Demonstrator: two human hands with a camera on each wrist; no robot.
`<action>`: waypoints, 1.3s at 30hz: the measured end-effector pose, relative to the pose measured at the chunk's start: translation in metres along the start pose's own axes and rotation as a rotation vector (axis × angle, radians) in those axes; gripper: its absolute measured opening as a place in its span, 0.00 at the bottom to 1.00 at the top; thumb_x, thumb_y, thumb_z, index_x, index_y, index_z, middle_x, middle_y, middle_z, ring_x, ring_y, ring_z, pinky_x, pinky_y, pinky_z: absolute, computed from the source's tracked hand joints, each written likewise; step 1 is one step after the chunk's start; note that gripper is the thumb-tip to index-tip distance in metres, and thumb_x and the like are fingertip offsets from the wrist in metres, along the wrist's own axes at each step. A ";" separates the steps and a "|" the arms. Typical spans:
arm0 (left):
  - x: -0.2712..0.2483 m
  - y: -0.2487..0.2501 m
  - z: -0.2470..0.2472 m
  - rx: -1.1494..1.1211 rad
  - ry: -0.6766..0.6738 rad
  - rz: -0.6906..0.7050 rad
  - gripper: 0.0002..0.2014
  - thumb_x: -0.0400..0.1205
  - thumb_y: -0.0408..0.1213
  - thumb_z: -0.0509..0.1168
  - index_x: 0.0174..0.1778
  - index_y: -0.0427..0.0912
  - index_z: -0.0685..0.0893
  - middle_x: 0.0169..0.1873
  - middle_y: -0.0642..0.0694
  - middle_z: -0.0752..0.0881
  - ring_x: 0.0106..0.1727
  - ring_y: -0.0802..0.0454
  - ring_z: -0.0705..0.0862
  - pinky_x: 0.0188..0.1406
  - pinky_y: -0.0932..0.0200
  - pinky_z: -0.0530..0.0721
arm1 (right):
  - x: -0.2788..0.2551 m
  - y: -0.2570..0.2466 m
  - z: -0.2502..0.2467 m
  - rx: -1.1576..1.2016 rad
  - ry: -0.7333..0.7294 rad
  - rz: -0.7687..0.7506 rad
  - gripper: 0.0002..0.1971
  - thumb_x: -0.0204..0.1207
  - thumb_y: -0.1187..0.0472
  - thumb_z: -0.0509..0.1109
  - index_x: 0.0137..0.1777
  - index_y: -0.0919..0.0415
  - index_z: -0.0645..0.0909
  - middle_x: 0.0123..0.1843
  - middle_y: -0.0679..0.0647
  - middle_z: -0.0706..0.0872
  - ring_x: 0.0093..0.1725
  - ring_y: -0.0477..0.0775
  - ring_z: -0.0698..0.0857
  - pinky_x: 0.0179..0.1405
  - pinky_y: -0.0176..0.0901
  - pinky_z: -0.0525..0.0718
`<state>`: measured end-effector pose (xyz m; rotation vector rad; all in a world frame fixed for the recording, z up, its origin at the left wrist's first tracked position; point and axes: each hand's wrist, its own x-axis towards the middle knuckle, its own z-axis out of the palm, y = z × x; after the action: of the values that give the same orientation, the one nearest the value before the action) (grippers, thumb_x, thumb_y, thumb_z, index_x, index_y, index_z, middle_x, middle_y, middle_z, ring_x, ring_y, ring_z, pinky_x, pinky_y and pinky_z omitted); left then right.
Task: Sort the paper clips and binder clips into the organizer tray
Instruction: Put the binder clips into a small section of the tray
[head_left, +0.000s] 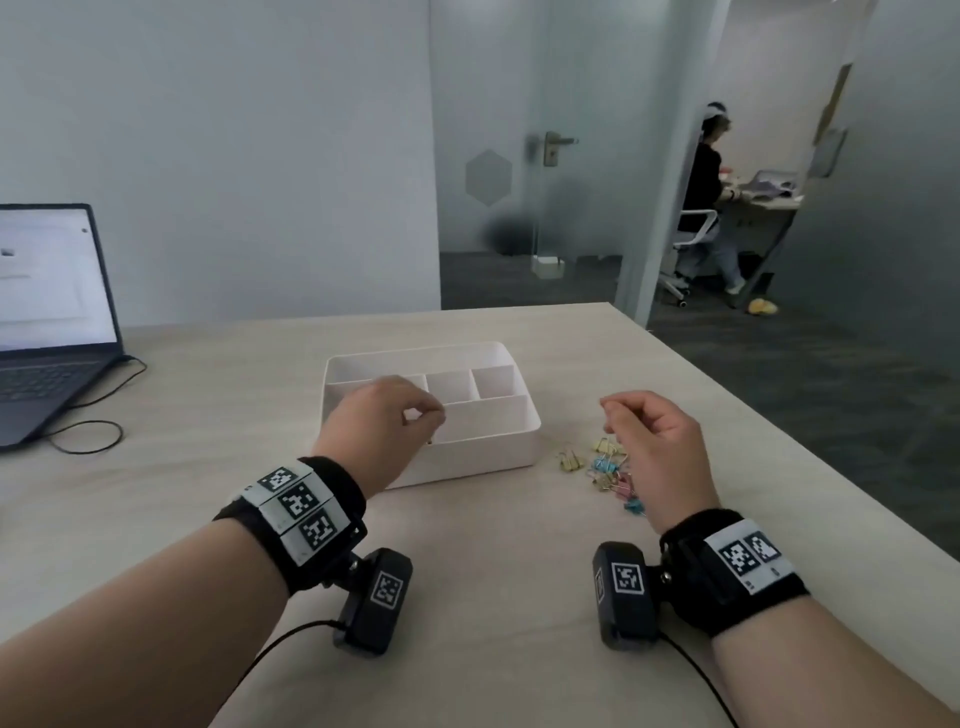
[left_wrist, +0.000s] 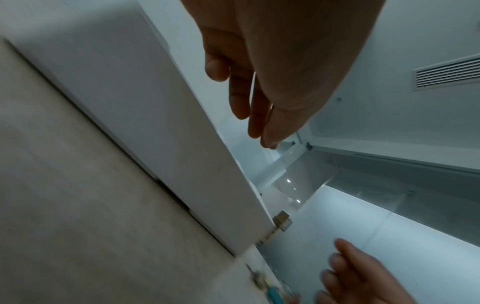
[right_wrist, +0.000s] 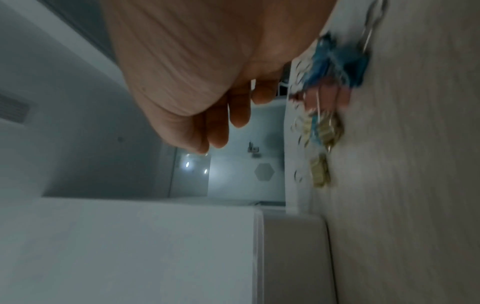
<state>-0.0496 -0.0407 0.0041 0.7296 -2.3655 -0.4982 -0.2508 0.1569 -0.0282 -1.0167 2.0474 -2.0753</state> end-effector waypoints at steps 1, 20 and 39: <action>-0.003 0.012 0.006 -0.034 -0.001 0.037 0.05 0.80 0.45 0.70 0.39 0.56 0.90 0.40 0.62 0.85 0.36 0.64 0.81 0.40 0.65 0.78 | 0.004 0.004 -0.008 -0.003 0.033 0.024 0.05 0.83 0.59 0.71 0.48 0.53 0.90 0.39 0.50 0.89 0.36 0.41 0.83 0.34 0.26 0.82; 0.002 0.106 0.138 -0.136 -0.475 -0.008 0.42 0.70 0.58 0.76 0.81 0.58 0.69 0.83 0.54 0.65 0.83 0.55 0.65 0.83 0.50 0.62 | 0.033 0.046 -0.063 -0.441 -0.418 0.194 0.32 0.71 0.47 0.82 0.76 0.42 0.79 0.72 0.46 0.79 0.71 0.49 0.80 0.76 0.51 0.76; 0.007 0.095 0.138 -0.314 -0.271 -0.095 0.09 0.79 0.39 0.73 0.53 0.53 0.92 0.37 0.63 0.87 0.44 0.63 0.85 0.48 0.69 0.81 | 0.028 0.043 -0.060 -0.325 -0.319 0.163 0.05 0.76 0.61 0.79 0.43 0.49 0.93 0.38 0.46 0.92 0.30 0.37 0.86 0.35 0.34 0.83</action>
<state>-0.1789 0.0520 -0.0478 0.6635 -2.4214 -1.0399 -0.3183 0.1912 -0.0501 -1.0925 2.2457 -1.4260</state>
